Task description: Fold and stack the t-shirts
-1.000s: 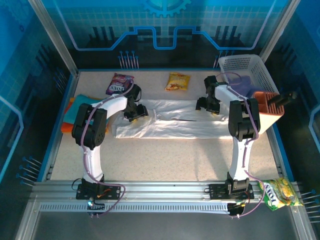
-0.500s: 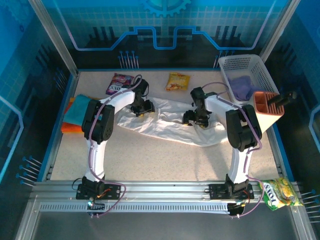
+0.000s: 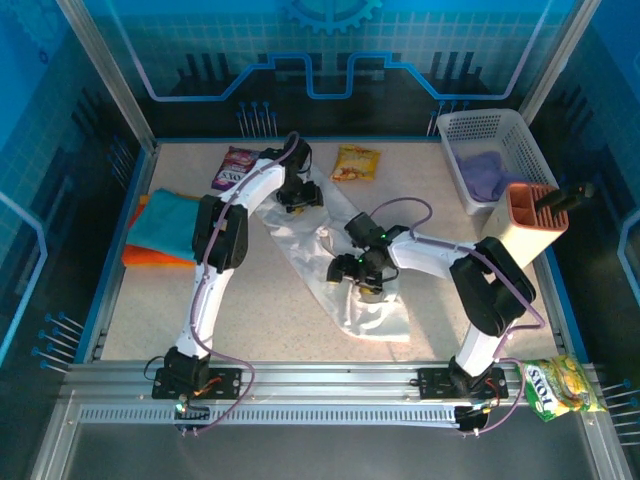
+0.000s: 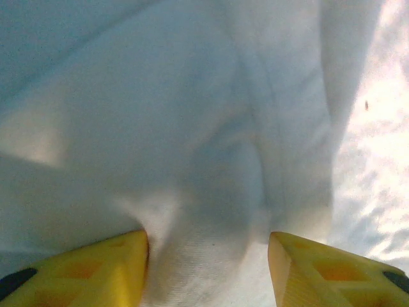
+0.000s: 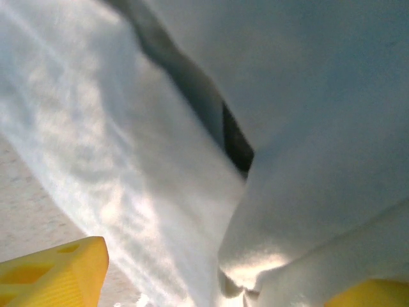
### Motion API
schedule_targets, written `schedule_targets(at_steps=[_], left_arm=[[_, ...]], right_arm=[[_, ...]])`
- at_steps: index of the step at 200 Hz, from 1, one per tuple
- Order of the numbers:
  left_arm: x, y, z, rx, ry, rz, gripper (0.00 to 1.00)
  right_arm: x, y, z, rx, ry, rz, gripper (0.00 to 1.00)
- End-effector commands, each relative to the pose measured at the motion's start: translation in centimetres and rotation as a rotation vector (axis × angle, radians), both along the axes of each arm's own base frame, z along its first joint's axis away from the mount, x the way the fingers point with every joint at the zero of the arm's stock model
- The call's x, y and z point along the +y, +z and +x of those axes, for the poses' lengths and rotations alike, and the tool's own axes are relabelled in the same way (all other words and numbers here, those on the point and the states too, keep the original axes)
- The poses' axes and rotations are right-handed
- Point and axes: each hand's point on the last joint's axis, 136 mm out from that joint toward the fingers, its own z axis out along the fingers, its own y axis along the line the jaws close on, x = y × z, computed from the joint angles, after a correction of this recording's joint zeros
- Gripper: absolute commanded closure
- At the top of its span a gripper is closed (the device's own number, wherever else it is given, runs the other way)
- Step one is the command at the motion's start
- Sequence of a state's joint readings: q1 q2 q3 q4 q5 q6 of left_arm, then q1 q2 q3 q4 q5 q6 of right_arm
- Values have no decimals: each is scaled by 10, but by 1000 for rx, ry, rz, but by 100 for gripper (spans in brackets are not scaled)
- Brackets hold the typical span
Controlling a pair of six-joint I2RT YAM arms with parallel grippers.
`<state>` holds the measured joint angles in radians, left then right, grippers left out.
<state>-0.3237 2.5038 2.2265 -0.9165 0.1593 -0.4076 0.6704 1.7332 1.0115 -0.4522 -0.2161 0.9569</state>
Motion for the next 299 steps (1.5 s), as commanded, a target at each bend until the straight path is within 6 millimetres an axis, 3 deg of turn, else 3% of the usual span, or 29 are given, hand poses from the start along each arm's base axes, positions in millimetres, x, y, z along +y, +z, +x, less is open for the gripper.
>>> schedule_targets(at_steps=[1, 42, 68, 97, 131, 154, 187, 221, 299], left_arm=[[-8, -3, 0, 37, -52, -9, 46], [-7, 4, 28, -11, -32, -57, 46], [-7, 25, 35, -72, -55, -75, 44], [-5, 68, 35, -147, -83, -102, 42], [0, 131, 27, -240, -98, -140, 41], [11, 146, 13, -238, -76, -116, 41], [25, 122, -14, -168, -16, -86, 41], [25, 75, -27, -116, 36, -120, 42], [29, 10, -8, 8, 87, -105, 43]], right_arm=[[39, 11, -7, 35, -101, 129, 15], [107, 14, -25, 77, -102, 251, 14], [123, 21, -36, 49, -71, 265, 14], [101, 44, -30, -42, -16, 199, 8], [62, 92, -12, -218, 60, 80, 2], [38, 110, 13, -314, 77, 20, 1], [14, 113, 51, -379, 156, -84, 1], [12, 82, 72, -297, 243, -109, 4], [36, 10, 81, -179, 269, -29, 7]])
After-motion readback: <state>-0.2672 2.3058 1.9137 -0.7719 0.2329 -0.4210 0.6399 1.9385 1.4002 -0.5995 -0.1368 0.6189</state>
